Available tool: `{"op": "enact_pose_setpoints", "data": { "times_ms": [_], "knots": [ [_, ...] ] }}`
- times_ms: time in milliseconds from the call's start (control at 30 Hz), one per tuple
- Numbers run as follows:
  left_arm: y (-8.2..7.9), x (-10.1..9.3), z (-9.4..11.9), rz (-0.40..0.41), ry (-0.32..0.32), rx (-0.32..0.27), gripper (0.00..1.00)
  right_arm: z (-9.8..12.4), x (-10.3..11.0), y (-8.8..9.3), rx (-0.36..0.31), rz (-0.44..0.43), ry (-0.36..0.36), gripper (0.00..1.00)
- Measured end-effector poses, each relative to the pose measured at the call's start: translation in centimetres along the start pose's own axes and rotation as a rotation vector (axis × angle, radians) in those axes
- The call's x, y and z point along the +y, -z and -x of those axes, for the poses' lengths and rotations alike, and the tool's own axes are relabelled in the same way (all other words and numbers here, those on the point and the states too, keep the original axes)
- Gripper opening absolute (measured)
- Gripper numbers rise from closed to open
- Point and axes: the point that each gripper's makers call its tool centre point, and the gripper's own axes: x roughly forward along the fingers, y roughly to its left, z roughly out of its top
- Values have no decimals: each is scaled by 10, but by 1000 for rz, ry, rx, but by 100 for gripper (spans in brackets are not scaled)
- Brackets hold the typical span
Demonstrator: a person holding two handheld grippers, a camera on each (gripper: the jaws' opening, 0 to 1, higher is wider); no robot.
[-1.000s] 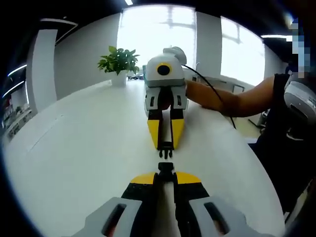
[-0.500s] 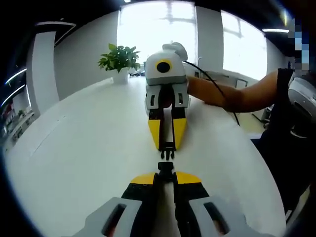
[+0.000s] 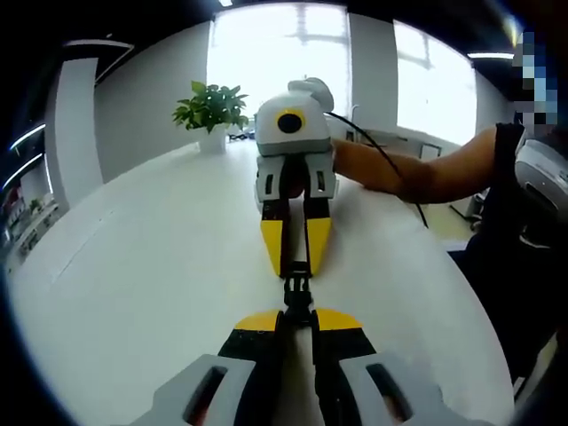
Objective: Snap the two parts of the plastic buckle together until the buckle closes and remains connected.
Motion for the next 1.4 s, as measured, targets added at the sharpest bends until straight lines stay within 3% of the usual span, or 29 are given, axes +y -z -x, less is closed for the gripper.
{"op": "enact_pose_setpoints", "data": {
  "times_ms": [1400],
  "knots": [
    [-4,-3,-1,18,29,-31,10,-9,5,-4,-21,3,-27,9]
  ]
}}
